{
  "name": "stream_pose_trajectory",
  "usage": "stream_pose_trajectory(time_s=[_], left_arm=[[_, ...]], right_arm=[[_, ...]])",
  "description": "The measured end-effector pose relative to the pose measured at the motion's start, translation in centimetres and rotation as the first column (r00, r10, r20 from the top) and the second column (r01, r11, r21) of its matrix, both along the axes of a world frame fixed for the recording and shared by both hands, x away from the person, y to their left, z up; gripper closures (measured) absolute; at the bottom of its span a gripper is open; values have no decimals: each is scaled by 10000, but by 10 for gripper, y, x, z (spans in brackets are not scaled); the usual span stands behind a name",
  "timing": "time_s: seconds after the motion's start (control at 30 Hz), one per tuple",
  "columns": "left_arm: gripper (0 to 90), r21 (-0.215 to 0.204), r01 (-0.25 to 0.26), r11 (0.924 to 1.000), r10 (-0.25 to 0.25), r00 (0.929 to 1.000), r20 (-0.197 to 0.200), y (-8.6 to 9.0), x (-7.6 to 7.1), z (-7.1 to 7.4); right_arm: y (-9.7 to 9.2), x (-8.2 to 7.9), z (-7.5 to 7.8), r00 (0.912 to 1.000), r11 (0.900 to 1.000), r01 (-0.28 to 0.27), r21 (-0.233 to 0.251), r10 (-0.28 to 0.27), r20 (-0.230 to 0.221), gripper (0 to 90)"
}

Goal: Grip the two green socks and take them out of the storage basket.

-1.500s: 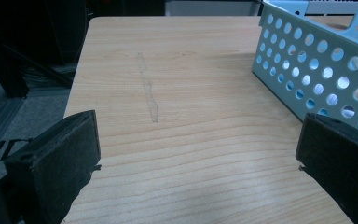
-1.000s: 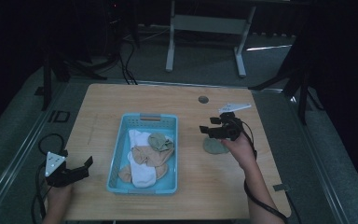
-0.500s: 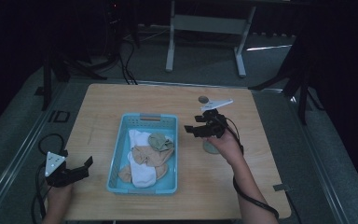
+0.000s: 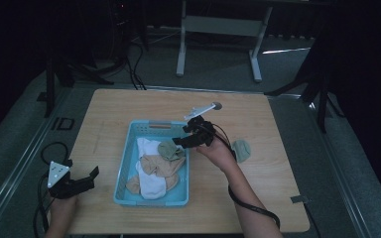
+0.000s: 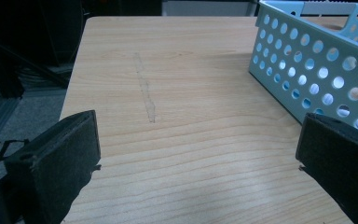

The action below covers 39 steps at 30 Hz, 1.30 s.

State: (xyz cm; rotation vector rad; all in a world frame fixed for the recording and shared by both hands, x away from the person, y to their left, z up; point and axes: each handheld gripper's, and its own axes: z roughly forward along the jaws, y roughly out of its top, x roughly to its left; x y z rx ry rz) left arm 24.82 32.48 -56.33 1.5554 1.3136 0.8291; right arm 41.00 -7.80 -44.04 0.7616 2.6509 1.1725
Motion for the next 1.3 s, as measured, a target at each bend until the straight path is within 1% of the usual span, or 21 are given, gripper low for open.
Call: stream_pose_trajectory(time_s=[0.03, 0.13, 0.33, 0.53, 0.6, 0.63, 0.7, 0.8, 0.87, 0.9, 0.93, 0.97, 1.03, 1.1, 1.17, 1.2, 1.27, 1.3], left_arm=[[0, -3, 3, 10000, -3, 10000, 5, 0, 0, 0], [0, -36, 20, 10000, -20, 10000, 3, 0, 0, 0], [0, -39, 46, 10000, -46, 10000, 21, 0, 0, 0], [0, -40, 71, 10000, -71, 10000, 25, 0, 0, 0], [0, -39, 82, 10000, -82, 10000, 31, 0, 0, 0], [0, -68, 90, 9999, -89, 10000, 41, 0, 0, 0], [0, -83, 108, 9999, -107, 9999, 57, 1, 0, 0], [0, -69, 129, 9999, -129, 9999, 61, 1, 0, 0], [0, -76, 127, 9999, -126, 9999, 57, 1, 0, 0], [0, -80, 131, 9999, -131, 9999, 58, 1, 0, 0], [0, -80, 131, 9999, -131, 9999, 58, 1, 0, 0], [0, -75, 135, 9999, -135, 9999, 51, 1, 0, 0], [0, -81, 135, 9999, -135, 9999, 48, 1, 0, 0], [0, -83, 142, 9999, -141, 9999, 44, 1, 0, 0], [0, -86, 143, 9999, -143, 9999, 49, 1, 0, 0], [0, -85, 143, 9999, -143, 9999, 44, 1, 0, 0], [0, -87, 144, 9999, -144, 9999, 42, 1, 0, 0], [0, -90, 147, 9999, -147, 9999, 42, 1, 0, 0]], right_arm=[[0, 0, 0, 10000, 10000, 0, 0, 0, 0, 348], [12, 2, -7, 9994, 9996, -251, -161, 247, -251, 348], [31, 3, -22, 9968, 9965, -520, -657, 478, -634, 348], [45, 4, -33, 9949, 9898, -659, -1264, 555, -843, 349], [48, 5, -36, 9955, 9868, -585, -1512, 463, -829, 360], [50, 5, -38, 9948, 9861, -569, -1562, 427, -929, 361], [52, 7, -41, 9957, 9846, -458, -1684, 315, -868, 372], [55, 10, -45, 9947, 9843, -339, -1731, 165, -1010, 386], [58, 11, -48, 9951, 9811, -278, -1917, 89, -989, 398], [59, 12, -49, 9962, 9785, -152, -2059, -27, -868, 410], [59, 12, -49, 9962, 9785, -152, -2059, -27, -868, 410], [61, 12, -49, 9968, 9770, -24, -2134, -147, -786, 418], [62, 12, -49, 9967, 9772, -23, -2124, -150, -799, 424], [67, 12, -50, 9970, 9679, -27, -2514, -167, -752, 438], [71, 12, -52, 9966, 9607, -23, -2775, -206, -796, 439], [73, 12, -53, 9970, 9568, -16, -2907, -211, -750, 461], [77, 12, -55, 9970, 9457, -136, -3247, -120, -766, 475], [79, 12, -57, 9966, 9402, -167, -3402, -117, -813, 498]])
